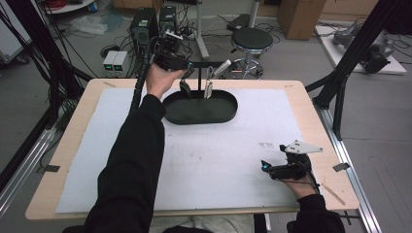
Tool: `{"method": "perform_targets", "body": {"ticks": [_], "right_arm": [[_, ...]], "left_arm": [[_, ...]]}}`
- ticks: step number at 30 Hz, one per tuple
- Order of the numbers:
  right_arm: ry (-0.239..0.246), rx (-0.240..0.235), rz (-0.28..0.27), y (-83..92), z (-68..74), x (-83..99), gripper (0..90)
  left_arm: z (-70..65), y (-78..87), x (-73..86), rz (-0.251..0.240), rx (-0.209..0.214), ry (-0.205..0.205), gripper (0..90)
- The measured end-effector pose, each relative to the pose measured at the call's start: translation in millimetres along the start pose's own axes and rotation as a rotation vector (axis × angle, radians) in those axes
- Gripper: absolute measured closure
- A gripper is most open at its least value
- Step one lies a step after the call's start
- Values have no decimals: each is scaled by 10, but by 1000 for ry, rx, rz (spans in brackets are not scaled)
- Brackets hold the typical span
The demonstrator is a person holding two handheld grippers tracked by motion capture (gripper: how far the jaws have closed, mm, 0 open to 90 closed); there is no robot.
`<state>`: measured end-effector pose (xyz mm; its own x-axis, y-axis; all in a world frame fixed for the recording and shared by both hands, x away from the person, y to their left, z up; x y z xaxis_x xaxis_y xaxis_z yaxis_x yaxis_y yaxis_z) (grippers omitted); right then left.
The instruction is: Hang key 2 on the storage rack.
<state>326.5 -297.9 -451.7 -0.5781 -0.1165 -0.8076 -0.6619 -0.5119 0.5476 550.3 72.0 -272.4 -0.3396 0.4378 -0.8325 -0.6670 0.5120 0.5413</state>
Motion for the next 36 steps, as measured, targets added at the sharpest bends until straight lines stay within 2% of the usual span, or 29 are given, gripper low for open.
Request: {"method": "perform_targets", "body": {"ticks": [3,5,6,7,9,12,16,18,20,22,26,29,36], "right_arm": [[-1,0,-5,8,1,-3,29],[-4,-2,-6,10,1,-3,29],[-4,-2,-6,10,1,-4,29],[-6,-2,-6,11,1,-4,29],[-8,-2,-7,13,1,-5,29],[-6,1,-6,11,-2,-4,29],[-4,2,-4,8,-2,-1,29],[-4,2,-5,7,-4,-2,29],[-6,3,-4,8,-4,-1,29],[-5,3,-5,9,-6,-1,29],[-6,4,-4,3,-6,-2,29],[-4,4,2,-11,4,-5,29],[-2,1,11,-36,22,-5,29]], "left_arm": [[-9,42,17,17,5,-33,437],[-31,59,34,33,-3,-77,294],[-49,76,42,22,8,-97,230],[-61,87,47,15,15,-98,186],[-97,112,75,3,48,-84,148],[-145,124,127,8,58,-104,82],[-194,143,222,-5,96,-119,17],[-212,162,255,-18,103,-132,17],[-237,190,290,-33,83,-160,17],[-269,221,329,-39,87,-178,17],[-286,282,395,-61,98,-178,17],[-282,301,468,-59,91,-189,17],[-281,370,674,-68,90,-183,17]]}}
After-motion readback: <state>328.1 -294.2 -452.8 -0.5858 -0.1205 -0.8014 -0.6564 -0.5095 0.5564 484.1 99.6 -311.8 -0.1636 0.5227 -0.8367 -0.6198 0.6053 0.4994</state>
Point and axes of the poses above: each handheld gripper's, and its own axes: y roughly backward along the jaws, x roughly out of its underside, z roughly to its left, the point moved 4 cm from there along -y, roughly forward along the jaws, and after that the axes turned 15 degrees about -y, right-handed, at the moved point
